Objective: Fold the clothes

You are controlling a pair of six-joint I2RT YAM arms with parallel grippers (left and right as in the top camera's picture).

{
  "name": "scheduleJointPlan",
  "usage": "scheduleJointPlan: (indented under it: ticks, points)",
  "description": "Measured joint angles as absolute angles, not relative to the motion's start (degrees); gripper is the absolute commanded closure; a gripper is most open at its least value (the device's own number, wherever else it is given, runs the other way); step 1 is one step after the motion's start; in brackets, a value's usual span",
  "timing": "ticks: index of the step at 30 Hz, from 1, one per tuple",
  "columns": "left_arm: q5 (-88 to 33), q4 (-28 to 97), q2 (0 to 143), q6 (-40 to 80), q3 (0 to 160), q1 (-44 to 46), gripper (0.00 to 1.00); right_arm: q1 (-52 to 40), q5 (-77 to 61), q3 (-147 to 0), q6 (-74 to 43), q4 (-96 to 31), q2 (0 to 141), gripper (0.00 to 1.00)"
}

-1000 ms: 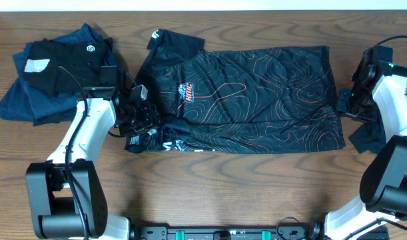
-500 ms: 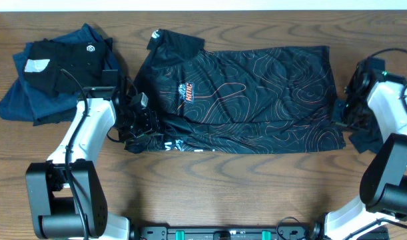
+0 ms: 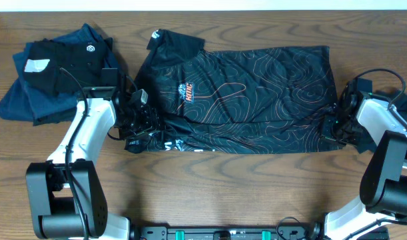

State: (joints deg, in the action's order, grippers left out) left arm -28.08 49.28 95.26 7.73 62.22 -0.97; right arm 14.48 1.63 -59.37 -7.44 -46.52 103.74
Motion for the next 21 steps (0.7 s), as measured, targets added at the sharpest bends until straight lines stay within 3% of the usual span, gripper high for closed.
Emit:
scheduleJointPlan:
  ticks: [21]
  points:
    - [-28.08, 36.21, 95.26, 10.81, 51.94, 1.17, 0.48, 14.48, 1.45, -59.37, -7.44, -46.37, 103.74, 0.95]
